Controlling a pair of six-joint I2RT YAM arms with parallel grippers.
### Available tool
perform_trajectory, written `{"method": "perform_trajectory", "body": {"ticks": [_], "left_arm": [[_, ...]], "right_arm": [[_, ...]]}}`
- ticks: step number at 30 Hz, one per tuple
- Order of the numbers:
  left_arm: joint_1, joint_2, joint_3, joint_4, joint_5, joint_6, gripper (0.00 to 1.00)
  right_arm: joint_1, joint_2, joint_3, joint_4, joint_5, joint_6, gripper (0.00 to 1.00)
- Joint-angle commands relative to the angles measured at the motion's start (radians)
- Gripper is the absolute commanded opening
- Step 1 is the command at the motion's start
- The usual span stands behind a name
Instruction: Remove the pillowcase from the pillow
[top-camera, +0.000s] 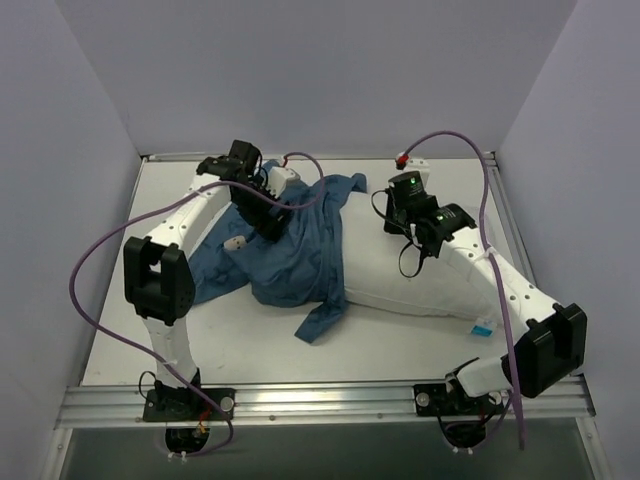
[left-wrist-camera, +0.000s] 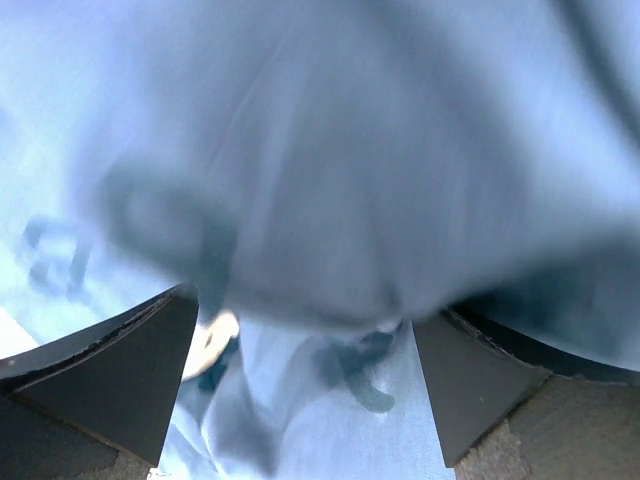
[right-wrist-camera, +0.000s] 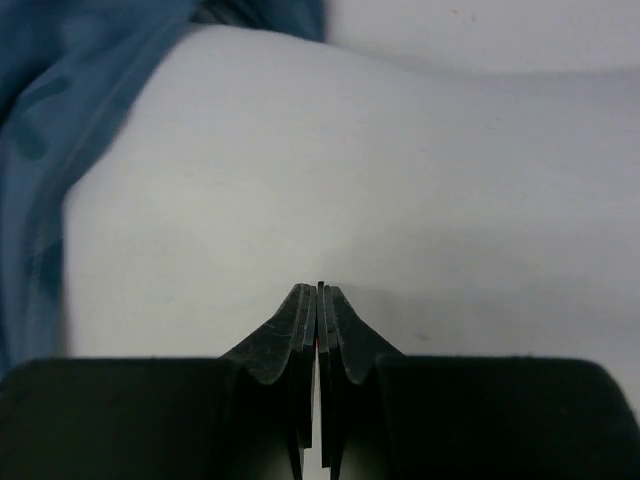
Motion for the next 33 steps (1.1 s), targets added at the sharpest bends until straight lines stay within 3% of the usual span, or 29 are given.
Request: {"method": "perform_trajectory", "body": {"ticks": [1,7,12,14,16,27,28,29,30,31,32,33], "left_arm": [[0.056,-0.001,0.128,0.058,0.033,-0.049,0.95],[0.209,-0.174,0.058,-0.004,0.127,0.077,0.94],[0.193,-0.251,-0.27,0.05,-0.116,0.268,0.94],[0.173,-0.252,-0.438,0.169,-0.254,0.309,0.94],[0.173,-0.248,-0.516,0.311,-0.297,0.348,0.94],[0.169,-0.038,-0.51,0.556,-0.442,0.215,0.94],[0.169,-0.027,-0.522,0.568,-0.449,0.21,0.98],[0.172,-0.021,-0.525,0.573,-0.448,0.205,0.9],[0.174,-0.013,-0.527,0.575,-0.448,0.195,0.49],[0.177,-0.007,-0.525,0.575,-0.449,0.19,0.19],[0.188,0.002,-0.521,0.575,-0.472,0.182,0.02],[0.198,0.002,-0.516,0.579,-0.483,0.172,0.02]], "right_arm": [[0.072,0.015,0.036,-0.066,0.041,-0.042,0.0],[0.069,0.122,-0.105,0.069,-0.152,-0.007,0.0],[0.016,0.245,-0.168,0.143,-0.185,0.011,0.0],[0.005,0.265,-0.191,0.157,-0.18,0.013,0.0],[-0.015,0.285,-0.21,0.174,-0.192,0.018,0.0],[-0.033,0.316,-0.254,0.22,-0.238,0.015,0.0],[-0.036,0.314,-0.259,0.217,-0.237,0.015,0.0],[-0.038,0.311,-0.264,0.217,-0.237,0.015,0.0],[-0.047,0.305,-0.274,0.215,-0.237,0.015,0.0],[-0.055,0.299,-0.282,0.209,-0.235,0.015,0.0],[-0.062,0.294,-0.29,0.206,-0.235,0.015,0.0],[-0.079,0.284,-0.297,0.205,-0.234,0.016,0.0]]}}
